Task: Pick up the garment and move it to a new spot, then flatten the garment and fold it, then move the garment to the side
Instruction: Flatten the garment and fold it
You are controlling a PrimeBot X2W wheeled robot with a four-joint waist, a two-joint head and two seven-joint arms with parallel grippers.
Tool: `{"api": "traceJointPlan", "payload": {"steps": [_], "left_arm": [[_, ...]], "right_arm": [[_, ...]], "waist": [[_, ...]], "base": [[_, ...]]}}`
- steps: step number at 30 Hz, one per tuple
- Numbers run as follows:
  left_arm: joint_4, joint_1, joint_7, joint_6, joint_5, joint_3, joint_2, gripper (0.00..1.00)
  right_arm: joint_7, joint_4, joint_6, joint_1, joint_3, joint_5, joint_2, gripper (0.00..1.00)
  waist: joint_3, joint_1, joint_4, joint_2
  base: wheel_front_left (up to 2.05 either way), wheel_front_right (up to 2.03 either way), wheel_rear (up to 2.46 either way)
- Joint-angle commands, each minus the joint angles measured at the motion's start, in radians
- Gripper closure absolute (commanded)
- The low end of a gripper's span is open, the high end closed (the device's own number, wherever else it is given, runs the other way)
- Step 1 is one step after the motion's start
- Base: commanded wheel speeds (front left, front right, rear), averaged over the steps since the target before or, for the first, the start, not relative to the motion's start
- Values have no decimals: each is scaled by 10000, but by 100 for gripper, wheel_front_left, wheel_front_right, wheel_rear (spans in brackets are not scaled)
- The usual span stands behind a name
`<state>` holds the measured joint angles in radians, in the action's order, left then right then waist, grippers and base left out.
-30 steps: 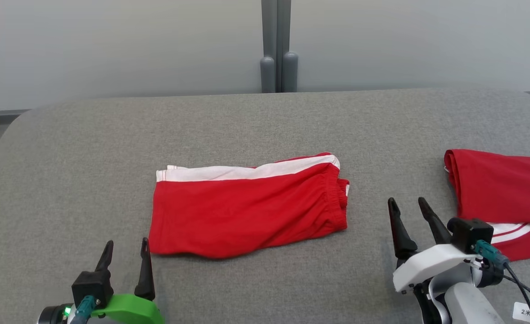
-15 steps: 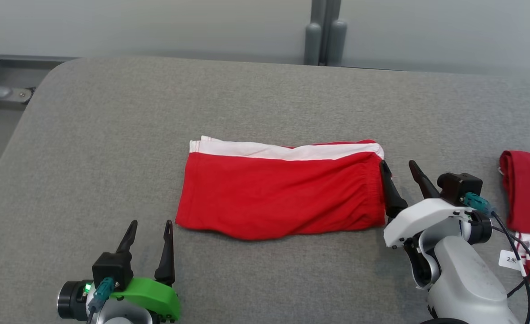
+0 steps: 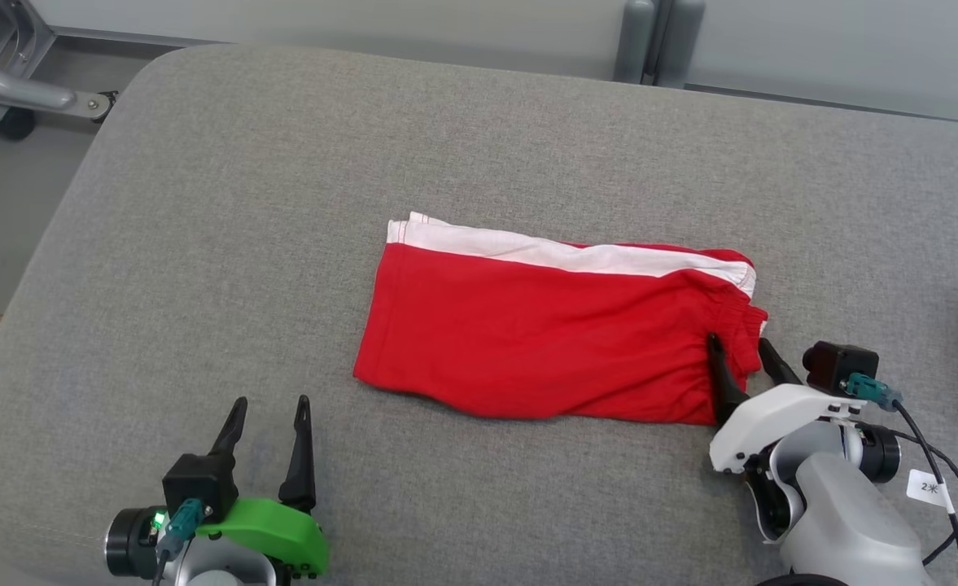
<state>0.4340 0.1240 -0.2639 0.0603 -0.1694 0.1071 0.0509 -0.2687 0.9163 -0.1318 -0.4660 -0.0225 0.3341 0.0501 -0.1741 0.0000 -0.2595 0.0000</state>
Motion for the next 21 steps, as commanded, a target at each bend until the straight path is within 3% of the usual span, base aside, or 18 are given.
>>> {"api": "traceJointPlan", "payload": {"steps": [1,5,6,7,8,21], "left_arm": [[-14,226,7,-23,-34,32,6,0],[-42,307,7,54,-72,201,7,0],[-49,321,7,59,-89,231,7,0],[-61,328,7,64,-108,255,9,0],[-76,328,7,75,-107,265,9,0],[-37,-272,7,100,-269,281,8,0]], "right_arm": [[98,393,26,155,-55,119,21,0],[110,681,25,107,-403,703,10,0],[111,651,25,91,-578,810,-11,32],[112,528,22,90,-699,926,-25,73],[111,361,14,92,-763,1000,-27,100],[37,-1445,20,213,578,483,379,100]], "waist": [[-33,0,32,0],[-33,0,9,0],[-23,0,3,0],[-14,0,2,0],[2,0,5,0],[486,0,435,0]], "base": [[0,0,0],[0,0,0],[0,0,0],[0,0,0],[0,0,0],[0,0,0]]}}
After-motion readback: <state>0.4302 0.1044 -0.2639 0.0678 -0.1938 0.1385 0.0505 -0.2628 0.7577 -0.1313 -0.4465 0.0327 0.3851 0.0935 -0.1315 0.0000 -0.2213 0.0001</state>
